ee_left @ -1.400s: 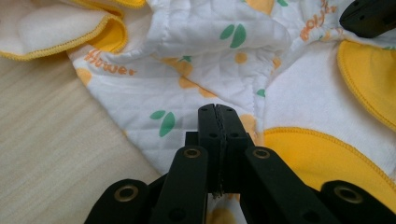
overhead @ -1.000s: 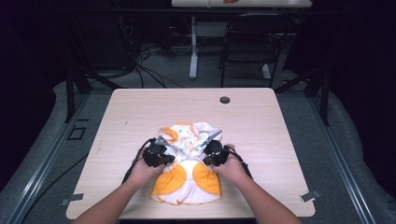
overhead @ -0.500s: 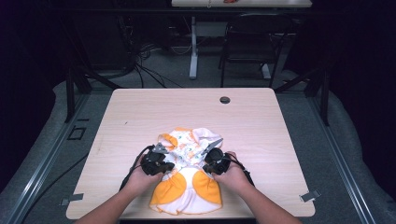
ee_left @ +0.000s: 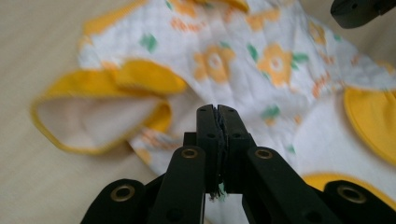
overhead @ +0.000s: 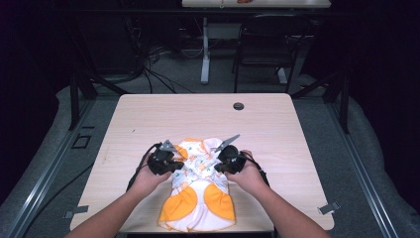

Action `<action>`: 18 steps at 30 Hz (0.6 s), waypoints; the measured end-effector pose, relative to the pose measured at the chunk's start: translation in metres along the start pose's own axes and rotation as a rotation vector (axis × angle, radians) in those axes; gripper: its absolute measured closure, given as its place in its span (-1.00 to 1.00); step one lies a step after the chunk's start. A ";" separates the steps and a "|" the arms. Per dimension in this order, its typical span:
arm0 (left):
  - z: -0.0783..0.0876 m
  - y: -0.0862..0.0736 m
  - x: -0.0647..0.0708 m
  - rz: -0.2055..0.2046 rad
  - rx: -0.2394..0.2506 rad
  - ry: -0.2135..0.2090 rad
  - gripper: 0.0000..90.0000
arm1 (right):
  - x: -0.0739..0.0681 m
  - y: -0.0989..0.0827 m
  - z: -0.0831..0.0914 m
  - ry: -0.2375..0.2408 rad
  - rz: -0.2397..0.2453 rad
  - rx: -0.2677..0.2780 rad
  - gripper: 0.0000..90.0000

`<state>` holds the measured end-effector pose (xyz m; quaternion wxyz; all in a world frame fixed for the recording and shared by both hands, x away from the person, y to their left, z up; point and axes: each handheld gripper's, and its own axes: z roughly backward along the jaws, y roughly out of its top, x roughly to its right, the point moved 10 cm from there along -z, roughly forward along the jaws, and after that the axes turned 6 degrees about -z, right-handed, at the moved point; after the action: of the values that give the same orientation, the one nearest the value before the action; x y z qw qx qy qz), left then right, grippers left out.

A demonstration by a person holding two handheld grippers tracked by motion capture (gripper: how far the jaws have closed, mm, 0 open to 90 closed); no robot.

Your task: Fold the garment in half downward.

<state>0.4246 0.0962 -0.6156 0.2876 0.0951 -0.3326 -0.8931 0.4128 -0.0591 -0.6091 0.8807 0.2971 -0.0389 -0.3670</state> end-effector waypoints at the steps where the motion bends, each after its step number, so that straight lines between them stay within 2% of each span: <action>1: 0.000 0.005 -0.005 0.012 0.005 0.005 0.96 | 0.000 0.000 0.000 0.000 0.000 0.000 0.99; 2: -0.002 0.017 -0.018 0.038 0.021 0.023 0.91 | 0.009 0.013 0.000 -0.025 -0.008 0.020 0.95; 3: -0.002 0.017 -0.018 0.038 0.021 0.023 0.89 | 0.009 0.013 0.000 -0.025 -0.008 0.020 0.95; 5: -0.005 0.028 -0.032 0.035 0.024 0.053 0.86 | 0.021 0.028 -0.002 -0.048 -0.007 0.044 0.89; 7: -0.009 0.036 -0.041 0.043 0.043 0.071 0.71 | 0.037 0.043 -0.007 -0.091 -0.016 0.068 0.80; 9: -0.014 0.041 -0.050 0.051 0.042 0.091 0.67 | 0.042 0.048 -0.008 -0.101 -0.022 0.077 0.76; 10: -0.020 0.046 -0.055 0.069 0.054 0.087 0.58 | 0.053 0.056 -0.010 -0.125 -0.043 0.103 0.66; 12: -0.024 0.046 -0.057 0.077 0.042 0.086 0.50 | 0.060 0.060 -0.015 -0.129 -0.075 0.109 0.57; 13: -0.030 0.045 -0.063 0.077 0.021 0.113 0.46 | 0.065 0.060 -0.018 -0.144 -0.072 0.103 0.54; 14: -0.033 0.044 -0.065 0.089 0.019 0.112 0.44 | 0.070 0.061 -0.021 -0.165 -0.069 0.101 0.50; 16: -0.034 0.044 -0.067 0.096 0.021 0.110 0.42 | 0.073 0.060 -0.023 -0.175 -0.071 0.096 0.48; 18: -0.038 0.040 -0.075 0.105 0.012 0.130 0.34 | 0.082 0.060 -0.028 -0.201 -0.098 0.087 0.41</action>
<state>0.5175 0.0939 -0.6200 0.3545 0.1368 -0.3233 -0.8667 0.5180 -0.0672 -0.6113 0.8396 0.2982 -0.1282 -0.4355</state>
